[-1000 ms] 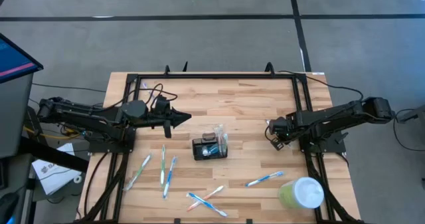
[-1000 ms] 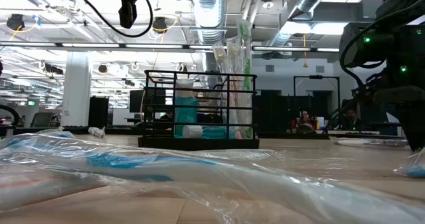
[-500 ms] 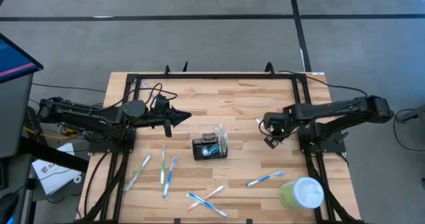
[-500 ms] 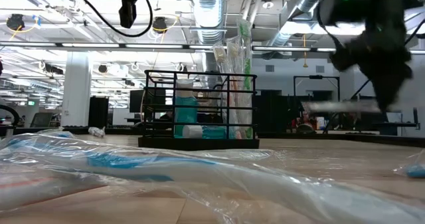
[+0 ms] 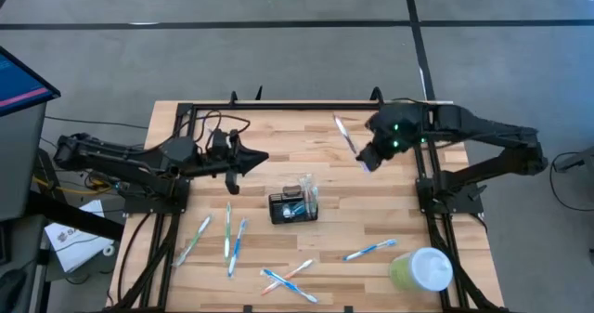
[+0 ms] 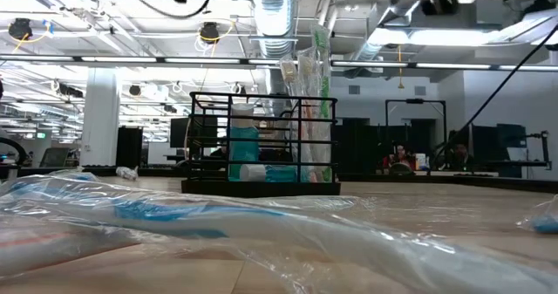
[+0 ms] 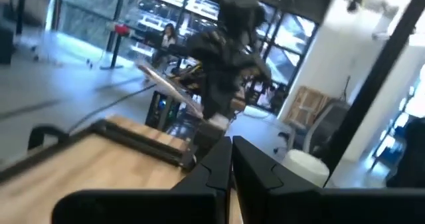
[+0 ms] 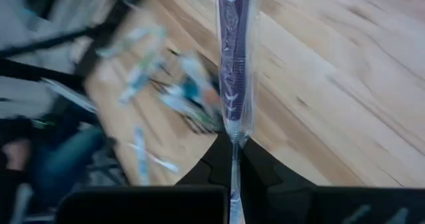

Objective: Pick & Place toothbrushing station
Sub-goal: Put the right purple toothbrush into the bottom left section of the mesh organizer

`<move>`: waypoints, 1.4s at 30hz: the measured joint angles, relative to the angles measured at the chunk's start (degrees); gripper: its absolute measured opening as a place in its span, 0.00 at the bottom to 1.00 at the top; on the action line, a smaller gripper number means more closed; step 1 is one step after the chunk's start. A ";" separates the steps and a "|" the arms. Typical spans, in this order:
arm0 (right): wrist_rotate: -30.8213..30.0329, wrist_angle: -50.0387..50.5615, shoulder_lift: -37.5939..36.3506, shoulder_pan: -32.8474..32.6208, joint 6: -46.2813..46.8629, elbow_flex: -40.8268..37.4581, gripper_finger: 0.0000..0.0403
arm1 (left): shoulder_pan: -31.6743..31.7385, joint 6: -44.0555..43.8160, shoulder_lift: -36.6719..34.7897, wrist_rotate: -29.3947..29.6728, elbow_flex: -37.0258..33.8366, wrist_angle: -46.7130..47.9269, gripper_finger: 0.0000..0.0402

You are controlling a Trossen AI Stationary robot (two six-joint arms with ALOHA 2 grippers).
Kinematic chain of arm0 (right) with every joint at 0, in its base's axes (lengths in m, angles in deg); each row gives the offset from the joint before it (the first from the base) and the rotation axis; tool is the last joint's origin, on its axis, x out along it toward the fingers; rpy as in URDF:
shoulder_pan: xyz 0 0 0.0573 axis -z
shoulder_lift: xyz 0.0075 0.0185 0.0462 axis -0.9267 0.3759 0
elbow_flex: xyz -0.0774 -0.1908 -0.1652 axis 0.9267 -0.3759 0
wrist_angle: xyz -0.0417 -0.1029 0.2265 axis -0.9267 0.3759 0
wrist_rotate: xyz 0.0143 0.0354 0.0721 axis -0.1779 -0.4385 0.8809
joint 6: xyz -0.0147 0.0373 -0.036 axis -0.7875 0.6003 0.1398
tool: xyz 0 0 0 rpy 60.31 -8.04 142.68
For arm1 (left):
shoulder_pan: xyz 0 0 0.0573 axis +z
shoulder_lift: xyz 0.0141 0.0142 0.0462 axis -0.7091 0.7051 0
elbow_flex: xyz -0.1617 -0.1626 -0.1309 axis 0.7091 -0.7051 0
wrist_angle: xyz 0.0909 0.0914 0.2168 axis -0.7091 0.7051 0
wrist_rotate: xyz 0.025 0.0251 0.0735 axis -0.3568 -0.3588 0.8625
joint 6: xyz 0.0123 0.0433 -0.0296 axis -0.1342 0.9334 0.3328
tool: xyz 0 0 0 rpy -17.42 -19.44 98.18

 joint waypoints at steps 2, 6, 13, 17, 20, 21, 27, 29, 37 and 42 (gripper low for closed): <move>2.21 -0.23 1.43 0.93 -0.46 3.84 0.00 | -1.37 4.34 2.40 -0.02 3.67 0.40 0.02; 5.67 -1.84 5.29 2.09 -2.29 10.82 0.00 | -2.70 10.62 8.85 -0.25 13.05 6.31 0.02; 11.73 -6.29 12.79 1.90 -2.79 20.55 0.00 | -5.10 28.50 18.87 11.17 28.50 21.87 0.02; 17.29 -6.84 16.81 2.06 -2.35 25.11 0.00 | -8.29 47.84 21.72 25.39 33.31 23.75 0.02; 21.66 -6.32 19.18 2.98 -1.49 27.39 0.00 | -9.11 63.08 23.20 33.55 36.15 23.44 0.07; 23.36 -6.38 19.92 3.31 -1.12 28.03 0.00 | -9.16 67.41 23.56 35.21 36.64 23.60 0.10; 31.16 -6.73 23.08 5.05 0.06 30.42 0.00 | -6.98 80.42 23.90 37.25 37.02 23.55 0.33; 33.52 -9.36 23.82 5.42 1.22 30.76 0.00 | -6.72 84.16 23.90 37.31 37.02 23.56 0.41; 43.40 -16.84 25.92 7.59 10.96 30.74 0.00 | -6.75 99.52 23.90 38.87 37.02 22.60 0.61; 43.04 -17.40 26.06 10.00 12.08 30.61 0.00 | -7.08 100.99 23.90 43.92 37.02 21.59 0.61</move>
